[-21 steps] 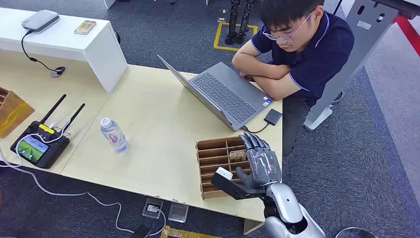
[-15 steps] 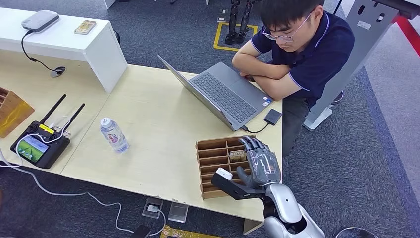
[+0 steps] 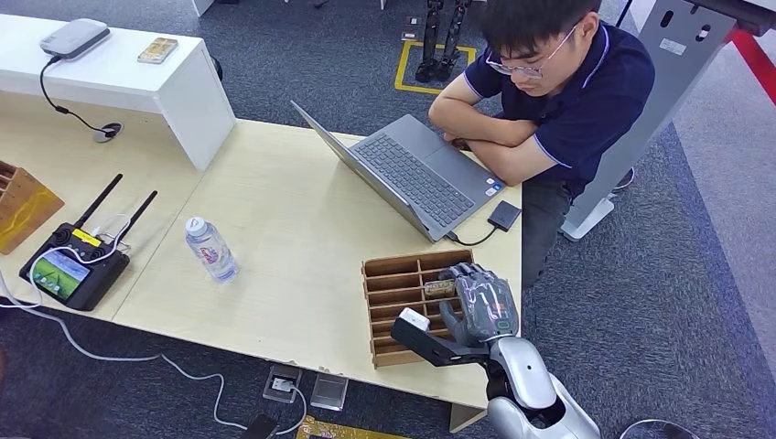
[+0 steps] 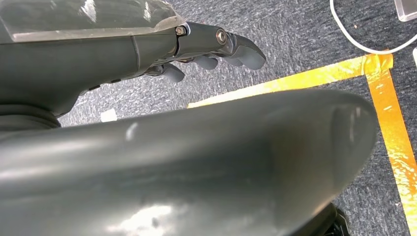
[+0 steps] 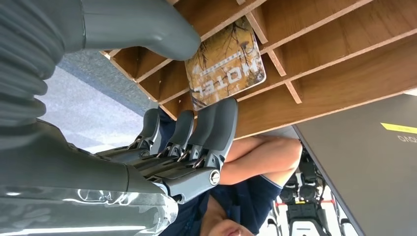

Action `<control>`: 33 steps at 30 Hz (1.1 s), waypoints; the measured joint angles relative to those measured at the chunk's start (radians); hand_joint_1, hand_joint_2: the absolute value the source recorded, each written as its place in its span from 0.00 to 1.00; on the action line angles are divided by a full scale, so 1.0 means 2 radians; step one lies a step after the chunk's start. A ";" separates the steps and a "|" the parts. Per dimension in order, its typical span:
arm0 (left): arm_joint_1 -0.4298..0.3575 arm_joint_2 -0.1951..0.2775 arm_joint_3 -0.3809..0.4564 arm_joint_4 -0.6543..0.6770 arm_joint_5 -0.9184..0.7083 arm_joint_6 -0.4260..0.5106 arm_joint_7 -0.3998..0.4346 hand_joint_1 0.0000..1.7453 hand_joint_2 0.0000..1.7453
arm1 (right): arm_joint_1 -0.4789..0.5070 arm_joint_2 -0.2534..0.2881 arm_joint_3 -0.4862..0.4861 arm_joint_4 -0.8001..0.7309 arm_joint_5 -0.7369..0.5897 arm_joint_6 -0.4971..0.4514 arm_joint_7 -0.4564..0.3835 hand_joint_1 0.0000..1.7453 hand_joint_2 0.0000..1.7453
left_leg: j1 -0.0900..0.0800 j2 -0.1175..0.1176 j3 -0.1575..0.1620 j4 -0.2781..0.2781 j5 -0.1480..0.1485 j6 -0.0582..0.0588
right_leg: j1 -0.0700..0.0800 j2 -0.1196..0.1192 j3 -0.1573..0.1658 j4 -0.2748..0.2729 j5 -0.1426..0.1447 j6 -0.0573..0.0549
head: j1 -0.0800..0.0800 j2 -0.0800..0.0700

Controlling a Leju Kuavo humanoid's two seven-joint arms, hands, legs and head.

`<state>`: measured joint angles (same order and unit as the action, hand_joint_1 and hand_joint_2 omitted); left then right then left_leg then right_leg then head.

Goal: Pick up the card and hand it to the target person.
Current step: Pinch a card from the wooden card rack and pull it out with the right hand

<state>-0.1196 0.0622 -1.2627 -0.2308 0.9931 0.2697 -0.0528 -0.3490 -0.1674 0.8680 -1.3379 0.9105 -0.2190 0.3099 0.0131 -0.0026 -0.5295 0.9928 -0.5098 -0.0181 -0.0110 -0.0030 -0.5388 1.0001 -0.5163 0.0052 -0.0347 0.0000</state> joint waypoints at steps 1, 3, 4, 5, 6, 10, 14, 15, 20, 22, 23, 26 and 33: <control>0.000 0.000 0.000 0.000 0.000 0.000 0.000 0.00 0.00 | 0.000 0.000 0.000 0.001 0.000 0.000 0.000 0.48 1.00 | 0.000 0.000 0.000 0.000 0.000 0.000 | 0.000 0.000 0.000 0.000 0.000 0.000 | 0.000 0.000; 0.000 0.000 0.000 0.000 0.000 0.000 0.000 0.00 0.00 | 0.000 0.000 0.000 0.002 0.000 0.000 0.001 0.51 1.00 | 0.000 0.000 0.000 0.000 0.000 0.000 | 0.000 0.000 0.000 0.000 0.000 0.000 | 0.000 0.000; 0.000 0.000 0.000 0.000 -0.001 0.000 0.000 0.00 0.00 | 0.000 0.000 0.000 0.003 0.000 0.000 0.001 0.53 1.00 | 0.000 0.000 0.000 0.000 0.000 0.000 | 0.000 0.000 0.000 0.000 0.000 0.000 | 0.000 0.000; 0.000 0.000 0.000 0.000 -0.001 0.000 0.000 0.00 0.00 | 0.000 0.000 0.000 0.004 0.000 0.000 0.001 0.54 1.00 | 0.000 0.000 0.000 0.000 0.000 0.000 | 0.000 0.000 0.000 0.000 0.000 0.000 | 0.000 0.000; 0.000 0.000 0.000 0.000 -0.001 0.000 0.000 0.00 0.00 | 0.000 0.000 0.000 0.005 0.000 0.000 0.001 0.55 1.00 | 0.000 0.000 0.000 0.000 0.000 0.000 | 0.000 0.000 0.000 0.000 0.000 0.000 | 0.000 0.000; 0.000 0.000 0.000 0.000 -0.001 0.001 0.000 0.00 0.00 | 0.000 0.000 0.001 0.006 0.000 0.000 0.001 0.64 1.00 | 0.000 0.000 0.000 0.000 0.000 0.000 | 0.000 0.000 0.000 0.000 0.000 0.000 | 0.000 0.000; 0.000 0.000 0.000 0.000 -0.001 0.001 0.000 0.00 0.00 | 0.000 0.000 0.001 0.006 0.000 -0.001 0.001 0.73 1.00 | 0.000 0.000 0.000 0.000 0.000 0.000 | 0.000 0.000 0.000 0.000 0.000 0.000 | 0.000 0.000; 0.000 0.000 0.000 0.000 -0.001 0.001 0.000 0.00 0.00 | 0.000 0.000 0.001 0.007 0.000 -0.001 0.001 0.75 1.00 | 0.000 0.000 0.000 0.000 0.000 0.000 | 0.000 0.000 0.000 0.000 0.000 0.000 | 0.000 0.000; 0.000 0.000 0.000 0.000 -0.001 0.001 0.000 0.00 0.00 | -0.001 0.000 0.001 0.007 0.000 -0.003 0.002 0.77 1.00 | 0.000 0.000 0.000 0.000 0.000 0.000 | 0.000 0.000 0.000 0.000 0.000 0.000 | 0.000 0.000; 0.000 0.000 0.000 0.000 -0.001 0.001 0.000 0.00 0.00 | -0.001 0.000 0.002 0.007 0.000 -0.004 0.002 0.80 1.00 | 0.000 0.000 0.000 0.000 0.000 0.000 | 0.000 0.000 0.000 0.000 0.000 0.000 | 0.000 0.000; 0.000 0.000 0.000 0.000 -0.001 0.001 0.000 0.00 0.00 | -0.001 0.000 0.002 0.007 0.001 -0.004 0.003 0.80 1.00 | 0.000 0.000 0.000 0.000 0.000 0.000 | 0.000 0.000 0.000 0.000 0.000 0.000 | 0.000 0.000; 0.000 0.000 0.000 0.000 -0.001 0.001 0.000 0.00 0.50 | -0.001 0.000 0.003 0.007 0.004 -0.005 0.005 0.81 1.00 | 0.000 0.000 0.000 0.000 0.000 0.000 | 0.000 0.000 0.000 0.000 0.000 0.000 | 0.000 0.000; 0.000 0.000 0.000 0.000 -0.004 -0.019 -0.004 0.00 1.00 | -0.001 0.000 0.004 0.009 0.005 -0.008 0.005 0.79 1.00 | 0.000 0.000 0.000 0.000 0.000 0.000 | 0.000 0.000 0.000 0.000 0.000 0.000 | 0.000 0.000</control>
<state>-0.1193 0.0623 -1.2627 -0.2308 0.9842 0.2311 -0.0601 -0.3508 -0.1667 0.8754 -1.3205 0.9207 -0.2351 0.3200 0.0131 -0.0024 -0.5290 0.9928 -0.5097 -0.0181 -0.0110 -0.0028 -0.5386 1.0001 -0.5162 0.0052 -0.0347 0.0000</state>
